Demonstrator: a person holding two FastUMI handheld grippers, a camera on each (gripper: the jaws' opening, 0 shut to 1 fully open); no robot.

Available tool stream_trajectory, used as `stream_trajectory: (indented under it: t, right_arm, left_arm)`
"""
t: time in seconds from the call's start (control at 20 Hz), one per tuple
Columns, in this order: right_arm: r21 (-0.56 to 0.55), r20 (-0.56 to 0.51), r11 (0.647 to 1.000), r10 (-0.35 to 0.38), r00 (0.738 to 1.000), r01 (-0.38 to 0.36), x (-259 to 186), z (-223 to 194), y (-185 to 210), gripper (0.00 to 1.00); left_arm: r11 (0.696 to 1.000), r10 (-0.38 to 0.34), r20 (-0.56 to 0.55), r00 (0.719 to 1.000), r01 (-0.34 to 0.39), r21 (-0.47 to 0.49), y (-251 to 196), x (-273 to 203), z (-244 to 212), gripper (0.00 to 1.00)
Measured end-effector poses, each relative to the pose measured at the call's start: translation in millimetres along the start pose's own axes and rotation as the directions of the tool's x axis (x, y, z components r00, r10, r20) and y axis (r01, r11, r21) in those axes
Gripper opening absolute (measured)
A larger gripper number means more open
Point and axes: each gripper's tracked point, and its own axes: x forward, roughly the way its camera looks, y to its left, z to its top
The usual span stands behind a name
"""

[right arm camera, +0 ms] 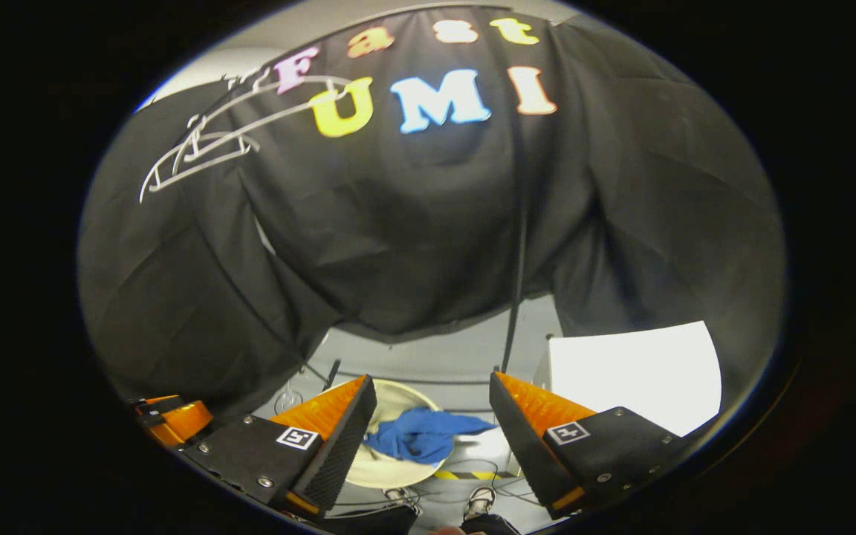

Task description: Grasp the clothes on the hanger with both hands and then place them into the laundry hamper below.

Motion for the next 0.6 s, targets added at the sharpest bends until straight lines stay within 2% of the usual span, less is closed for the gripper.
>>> stream_trajectory:
  t: [0.05,0.1,0.15,0.25,0.3,0.45,0.5,0.55,0.6]
  right_arm:
    - [-0.009,0.052,1.000,-0.010,0.999,0.011,-10.7,14.0,-13.1,0.95]
    - [-0.034,0.104,0.999,-0.021,0.994,0.025,-20.9,29.5,-25.4,1.00]
    - [-0.071,0.158,0.997,-0.029,0.987,0.040,-32.0,42.0,-33.4,0.95]
    - [-0.138,0.268,0.987,-0.046,0.962,0.085,-55.6,71.6,-41.8,0.96]
    - [-0.150,0.320,0.983,-0.056,0.946,0.109,-68.8,85.7,-40.9,0.91]
    - [-0.129,0.465,0.986,-0.035,0.884,0.107,-105.0,123.4,-16.3,0.91]
    - [-0.115,0.495,0.989,-0.024,0.869,0.093,-112.2,130.8,-5.5,0.95]
    - [-0.104,0.513,0.992,-0.014,0.858,0.078,-116.1,135.5,2.1,0.91]
    - [-0.096,0.520,0.993,-0.008,0.854,0.068,-117.5,137.6,9.1,0.91]
  left_arm:
    - [1.000,0.024,0.085,0.996,-0.024,-0.005,-5.5,-15.6,30.3,0.94]
    - [0.999,0.038,0.155,0.987,-0.036,-0.018,-9.7,-28.6,53.5,0.94]
    - [0.999,0.038,0.224,0.974,-0.031,-0.035,-18.3,-41.3,78.3,0.94]
    - [0.999,0.010,0.363,0.932,0.006,-0.041,-33.8,-71.2,125.5,0.94]
    - [0.999,-0.005,0.424,0.906,0.018,-0.027,-36.8,-85.7,147.6,0.94]
    - [0.999,-0.035,0.580,0.814,0.043,-0.001,-35.0,-130.1,206.0,0.93]
    - [0.998,-0.043,0.623,0.781,0.063,-0.011,-33.9,-151.0,215.7,0.93]
    - [0.997,-0.031,0.680,0.732,0.069,-0.029,-31.1,-166.6,231.6,0.93]
    - [0.995,-0.022,0.740,0.673,0.084,-0.047,-27.2,-181.5,244.1,0.93]
